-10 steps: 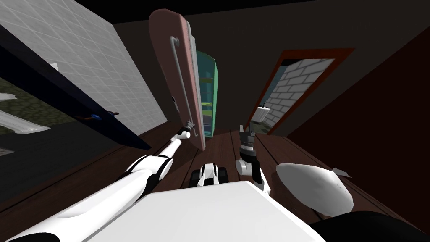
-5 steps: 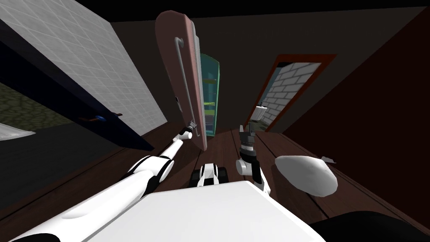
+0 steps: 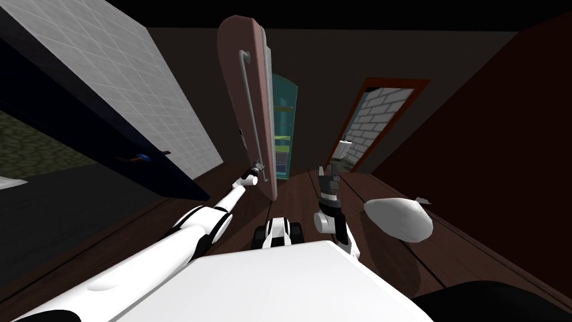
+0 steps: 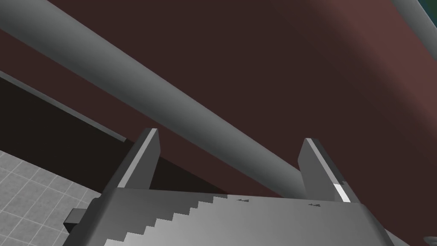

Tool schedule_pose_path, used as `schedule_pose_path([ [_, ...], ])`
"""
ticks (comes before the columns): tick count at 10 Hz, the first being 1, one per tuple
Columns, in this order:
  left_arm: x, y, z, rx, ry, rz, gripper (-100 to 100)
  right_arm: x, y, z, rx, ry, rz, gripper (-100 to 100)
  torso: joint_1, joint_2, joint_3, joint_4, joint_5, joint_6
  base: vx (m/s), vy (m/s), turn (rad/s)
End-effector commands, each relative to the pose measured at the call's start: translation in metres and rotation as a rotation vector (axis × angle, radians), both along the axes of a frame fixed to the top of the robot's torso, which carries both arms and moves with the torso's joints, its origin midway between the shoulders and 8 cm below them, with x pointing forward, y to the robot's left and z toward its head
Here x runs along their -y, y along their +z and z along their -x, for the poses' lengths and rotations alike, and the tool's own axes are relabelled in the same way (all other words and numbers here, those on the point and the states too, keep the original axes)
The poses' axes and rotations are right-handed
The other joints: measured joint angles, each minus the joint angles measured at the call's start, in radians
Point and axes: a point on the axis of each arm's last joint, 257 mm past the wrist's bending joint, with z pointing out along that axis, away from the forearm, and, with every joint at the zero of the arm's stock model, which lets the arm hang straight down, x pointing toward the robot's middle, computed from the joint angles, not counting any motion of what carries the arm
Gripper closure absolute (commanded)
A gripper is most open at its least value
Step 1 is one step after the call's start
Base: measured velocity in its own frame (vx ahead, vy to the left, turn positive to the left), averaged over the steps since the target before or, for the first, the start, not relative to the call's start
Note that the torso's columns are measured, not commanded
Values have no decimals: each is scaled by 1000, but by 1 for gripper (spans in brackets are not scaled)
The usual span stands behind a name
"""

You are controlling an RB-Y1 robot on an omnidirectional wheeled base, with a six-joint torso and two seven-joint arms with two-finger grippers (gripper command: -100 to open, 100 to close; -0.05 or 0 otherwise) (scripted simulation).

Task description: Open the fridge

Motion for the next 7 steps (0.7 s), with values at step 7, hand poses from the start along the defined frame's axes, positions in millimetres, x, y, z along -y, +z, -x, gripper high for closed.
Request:
schedule_pose_path([
  [7,-49,0,15,9,32,3,100,0,0,0,0,0,0,0,-1,-1,-1,0,0,-2,-80,229,-227],
])
